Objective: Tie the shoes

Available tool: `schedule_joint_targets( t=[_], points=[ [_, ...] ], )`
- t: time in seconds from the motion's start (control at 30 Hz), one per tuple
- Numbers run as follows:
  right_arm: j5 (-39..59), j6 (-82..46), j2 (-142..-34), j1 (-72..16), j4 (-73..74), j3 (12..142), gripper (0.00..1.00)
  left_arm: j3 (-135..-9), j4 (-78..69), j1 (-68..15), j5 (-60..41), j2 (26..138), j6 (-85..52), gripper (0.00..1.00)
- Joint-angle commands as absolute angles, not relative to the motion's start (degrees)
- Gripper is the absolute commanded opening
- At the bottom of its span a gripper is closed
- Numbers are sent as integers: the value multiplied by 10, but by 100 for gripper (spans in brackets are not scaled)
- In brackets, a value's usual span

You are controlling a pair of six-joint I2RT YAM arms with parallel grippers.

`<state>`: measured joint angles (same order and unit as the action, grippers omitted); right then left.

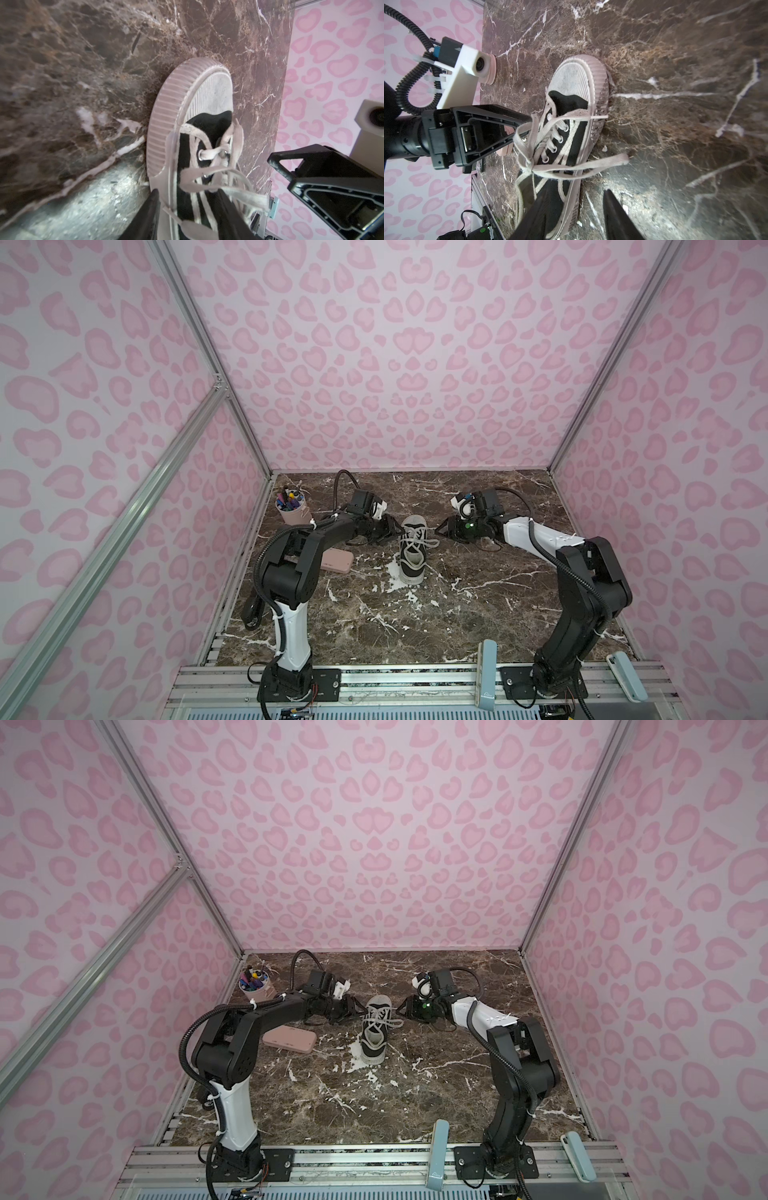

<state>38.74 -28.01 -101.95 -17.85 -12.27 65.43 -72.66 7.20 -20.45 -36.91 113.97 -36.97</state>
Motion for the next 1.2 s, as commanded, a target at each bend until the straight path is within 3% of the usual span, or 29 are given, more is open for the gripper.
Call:
schedule_joint_targets(
  t=[0.0,0.17,0.47,0.67,1.03,1.17],
  points=[
    [382,-272,-1015,-177,-132,650,44,-726,30,-203,-385,1151,-372,44],
    [381,-268,-1011,-176,-139,650,44,-723,18,-202,-391,1157,-370,38],
    [391,-286,-1012,-176,-115,629,44,-705,-8,-201,-383,1140,-376,13],
    [389,-300,-1002,-179,-94,603,44,-714,24,-200,-358,1121,-350,5],
    [373,-357,-998,-206,-44,572,45,-730,96,-200,-320,1087,-301,4],
    [354,-321,-992,-217,-48,576,46,-751,141,-200,-304,1081,-271,4]
  ],
)
